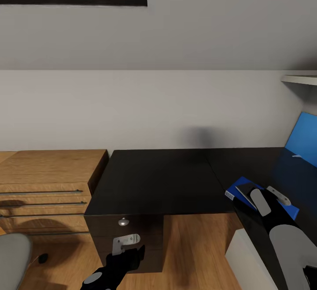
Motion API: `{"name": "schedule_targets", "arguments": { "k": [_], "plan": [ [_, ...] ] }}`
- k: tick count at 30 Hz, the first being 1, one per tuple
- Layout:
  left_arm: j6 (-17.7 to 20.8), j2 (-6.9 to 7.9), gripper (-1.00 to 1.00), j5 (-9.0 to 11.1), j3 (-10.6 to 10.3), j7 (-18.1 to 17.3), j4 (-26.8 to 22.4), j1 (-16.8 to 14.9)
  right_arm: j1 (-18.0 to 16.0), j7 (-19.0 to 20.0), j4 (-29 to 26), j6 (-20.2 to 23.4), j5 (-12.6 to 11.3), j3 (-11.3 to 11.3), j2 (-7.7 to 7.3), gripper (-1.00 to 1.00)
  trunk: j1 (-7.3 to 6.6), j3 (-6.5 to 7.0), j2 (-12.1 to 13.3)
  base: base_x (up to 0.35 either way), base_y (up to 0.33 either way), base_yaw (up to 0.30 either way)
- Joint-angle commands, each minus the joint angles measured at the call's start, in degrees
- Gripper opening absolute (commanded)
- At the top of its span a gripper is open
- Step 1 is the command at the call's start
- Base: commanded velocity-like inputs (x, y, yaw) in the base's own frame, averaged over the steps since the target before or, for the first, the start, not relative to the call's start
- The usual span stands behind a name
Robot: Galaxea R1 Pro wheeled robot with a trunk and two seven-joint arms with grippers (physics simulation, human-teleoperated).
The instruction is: In the bedroom, organize the workspace by keeping the computer under the desk, ensuring the monitor is on the desk, placing the keyboard on the desk next to the monitor, placing the mouse on the desk next to the keyboard, moving the folder from the swivel chair onto the desk next to the mouse, stacking the notebook on top of the folder with the pen on top of the notebook, and positioning the swivel chair next to the desk.
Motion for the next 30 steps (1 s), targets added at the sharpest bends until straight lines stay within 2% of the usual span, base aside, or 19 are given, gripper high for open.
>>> {"name": "schedule_targets", "arguments": {
  "k": [1, 15, 16, 17, 19, 22, 26, 30],
  "plan": [
    [0.10, -0.01, 1.00, 0.60, -0.04, 0.53, -0.09, -0.01, -0.02, -0.27, -0.11, 0.34, -0.34, -0.03, -0.01, 1.00, 0.00, -0.05, -0.03, 0.000, 0.000, 0.000],
    [0.10, 0.06, 1.00, 0.60, 0.05, 0.53, -0.09, -0.01, -0.02, 0.08, -0.22, 0.27, -0.43, -0.01, 0.15, 1.00, 0.00, -0.05, -0.03, 0.000, 0.000, 0.000],
    [0.10, 0.07, 1.00, 0.60, 0.05, 0.53, -0.09, -0.01, 0.09, -0.30, -7.18, 0.56, -0.43, 0.90, 0.54, 1.00, 0.00, -0.05, -0.03, 0.000, 0.000, 0.000],
    [0.10, 0.07, 1.00, 0.60, 0.05, 0.53, -0.09, -0.01, 0.22, -0.39, -9.82, 0.88, -0.43, 1.85, 0.93, 1.00, 0.00, -0.05, -0.03, 0.000, 0.000, 0.000],
    [-0.17, 0.08, 1.00, 0.54, 0.26, 0.88, -0.09, -0.01, 2.16, -1.33, -17.27, 4.11, -0.33, 7.10, 3.56, 1.00, 0.00, -0.05, -0.03, 0.000, 0.000, 0.000],
    [-0.35, 0.08, 1.00, 0.52, 0.36, 2.44, -0.09, -0.01, 4.16, -2.28, -19.93, 5.85, -0.39, 11.50, 6.72, 1.00, 0.00, -0.05, -0.03, 0.000, 0.000, 0.000],
    [-0.44, 0.08, 1.00, 0.52, 0.51, 4.39, -0.09, -0.01, 4.80, -2.51, -20.45, 6.27, -0.35, 14.84, 9.57, 1.00, 0.00, -0.05, -0.03, -0.063, 0.029, 0.000],
    [-0.50, 0.08, 1.00, 0.52, 0.56, 6.60, -0.07, -0.01, 5.01, -2.49, -20.55, 6.35, -0.34, 16.70, 10.65, 1.00, 0.00, -0.05, -0.03, -0.243, 0.113, 0.000]
  ]
}}
